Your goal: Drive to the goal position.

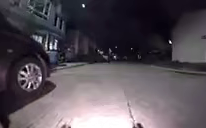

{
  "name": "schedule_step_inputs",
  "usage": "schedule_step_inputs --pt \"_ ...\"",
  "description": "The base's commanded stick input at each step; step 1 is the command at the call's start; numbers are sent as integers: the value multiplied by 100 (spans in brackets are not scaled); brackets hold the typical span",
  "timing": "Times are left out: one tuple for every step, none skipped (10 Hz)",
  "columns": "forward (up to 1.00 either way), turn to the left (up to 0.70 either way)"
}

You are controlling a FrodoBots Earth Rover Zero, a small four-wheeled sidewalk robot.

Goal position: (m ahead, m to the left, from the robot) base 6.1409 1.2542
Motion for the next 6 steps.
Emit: schedule_step_inputs --pt "85 0" --pt "85 0" --pt "85 0" --pt "85 0" --pt "85 0" --pt "85 0"
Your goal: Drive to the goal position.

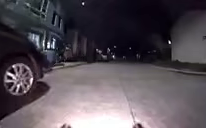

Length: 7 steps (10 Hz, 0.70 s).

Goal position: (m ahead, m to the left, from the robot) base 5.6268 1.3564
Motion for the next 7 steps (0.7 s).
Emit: schedule_step_inputs --pt "85 0" --pt "85 0" --pt "85 0" --pt "85 0" --pt "85 0" --pt "85 0" --pt "85 0"
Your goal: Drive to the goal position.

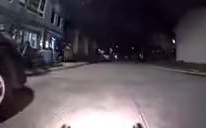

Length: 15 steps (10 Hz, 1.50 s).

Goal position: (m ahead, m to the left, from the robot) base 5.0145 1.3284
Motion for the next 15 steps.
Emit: schedule_step_inputs --pt "85 0" --pt "85 0" --pt "85 0" --pt "85 0" --pt "85 0" --pt "85 0" --pt "85 0" --pt "85 0" --pt "85 0" --pt "85 0" --pt "85 0" --pt "85 0" --pt "85 0" --pt "85 -7" --pt "85 -17"
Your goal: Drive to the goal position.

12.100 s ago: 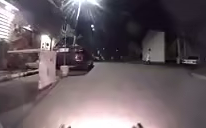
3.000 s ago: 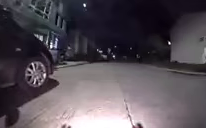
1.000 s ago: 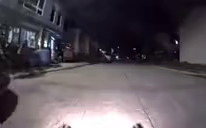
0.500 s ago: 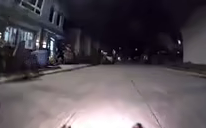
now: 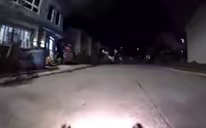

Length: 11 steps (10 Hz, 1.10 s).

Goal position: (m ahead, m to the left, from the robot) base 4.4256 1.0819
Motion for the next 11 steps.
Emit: schedule_step_inputs --pt "85 -14" --pt "85 0" --pt "85 0" --pt "85 0" --pt "85 0" --pt "85 0" --pt "85 0" --pt "85 -1" --pt "85 -7" --pt "85 -13" --pt "85 -26"
